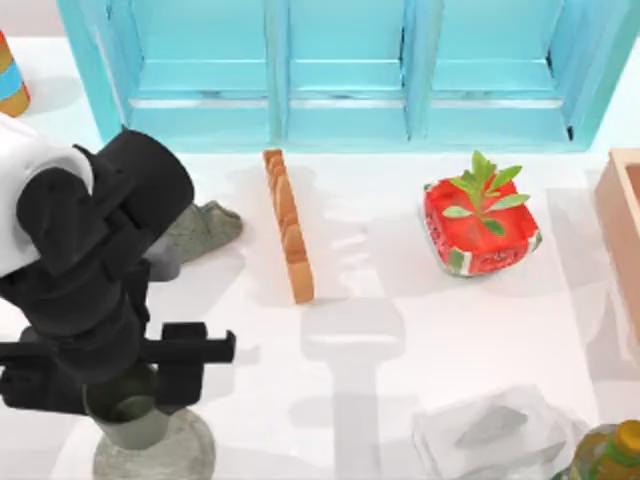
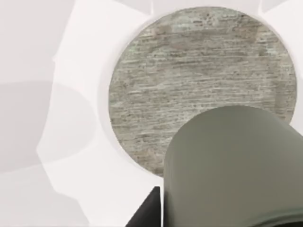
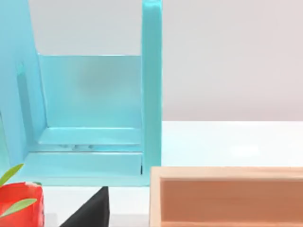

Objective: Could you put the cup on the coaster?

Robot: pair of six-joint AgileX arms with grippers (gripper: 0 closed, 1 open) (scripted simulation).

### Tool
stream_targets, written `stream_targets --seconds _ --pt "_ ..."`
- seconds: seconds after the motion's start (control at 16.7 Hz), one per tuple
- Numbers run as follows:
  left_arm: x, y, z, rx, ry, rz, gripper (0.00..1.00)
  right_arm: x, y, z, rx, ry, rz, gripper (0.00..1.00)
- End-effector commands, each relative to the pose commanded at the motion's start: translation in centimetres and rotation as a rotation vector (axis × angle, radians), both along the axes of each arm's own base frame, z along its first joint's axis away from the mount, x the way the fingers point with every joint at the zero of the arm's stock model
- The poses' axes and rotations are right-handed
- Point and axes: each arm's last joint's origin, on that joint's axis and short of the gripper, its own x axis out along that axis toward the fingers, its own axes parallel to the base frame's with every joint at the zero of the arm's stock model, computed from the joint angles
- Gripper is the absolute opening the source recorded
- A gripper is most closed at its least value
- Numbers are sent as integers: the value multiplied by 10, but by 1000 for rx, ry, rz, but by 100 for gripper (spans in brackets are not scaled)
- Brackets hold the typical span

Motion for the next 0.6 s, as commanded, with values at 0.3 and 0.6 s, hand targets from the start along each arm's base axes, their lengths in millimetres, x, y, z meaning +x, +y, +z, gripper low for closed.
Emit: stream_targets --seconds 0.3,0.6 --pt "1 0 0 0 2 1 0 0 0 0 0 0 0 100" --pt "2 -1 -16 0 3 -1 0 0 0 0 0 0 0 100"
